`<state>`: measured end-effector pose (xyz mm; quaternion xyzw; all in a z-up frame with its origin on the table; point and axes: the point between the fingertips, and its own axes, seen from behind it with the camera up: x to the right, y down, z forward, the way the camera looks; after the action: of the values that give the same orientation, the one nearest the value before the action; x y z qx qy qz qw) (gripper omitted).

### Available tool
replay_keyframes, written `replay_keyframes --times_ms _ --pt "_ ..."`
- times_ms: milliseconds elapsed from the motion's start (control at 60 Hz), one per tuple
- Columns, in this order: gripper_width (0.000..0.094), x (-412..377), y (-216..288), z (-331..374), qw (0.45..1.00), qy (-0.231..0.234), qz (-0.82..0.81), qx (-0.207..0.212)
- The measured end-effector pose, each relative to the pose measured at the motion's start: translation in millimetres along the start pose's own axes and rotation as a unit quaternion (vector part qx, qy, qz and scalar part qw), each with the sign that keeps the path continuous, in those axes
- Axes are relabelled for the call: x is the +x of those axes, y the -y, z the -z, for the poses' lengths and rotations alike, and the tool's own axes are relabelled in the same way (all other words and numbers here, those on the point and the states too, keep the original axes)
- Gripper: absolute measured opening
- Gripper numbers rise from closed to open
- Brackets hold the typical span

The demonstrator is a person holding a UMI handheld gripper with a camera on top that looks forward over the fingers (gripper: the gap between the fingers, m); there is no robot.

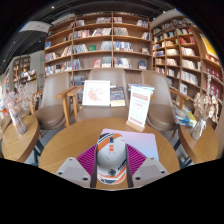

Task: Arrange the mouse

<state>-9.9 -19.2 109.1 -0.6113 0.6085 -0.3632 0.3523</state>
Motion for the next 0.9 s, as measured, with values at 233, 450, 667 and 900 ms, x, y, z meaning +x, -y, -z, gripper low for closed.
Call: replay_keyframes --times_ms 233,450,667,900 --pt "0.0412 47.5 22.3 -87.0 1.000 0.001 -0.006 -0.017" --pt "0.0417 67.5 -20.1 -138.5 0.998 -0.010 0.004 -0.058" --pt "0.0497 67.9 -51.6 -154.2 0.996 -0.008 -0.004 -0.091" --pt "0.0845 72.9 -22.4 -113.9 0.998 -0.028 -0.010 -0.056"
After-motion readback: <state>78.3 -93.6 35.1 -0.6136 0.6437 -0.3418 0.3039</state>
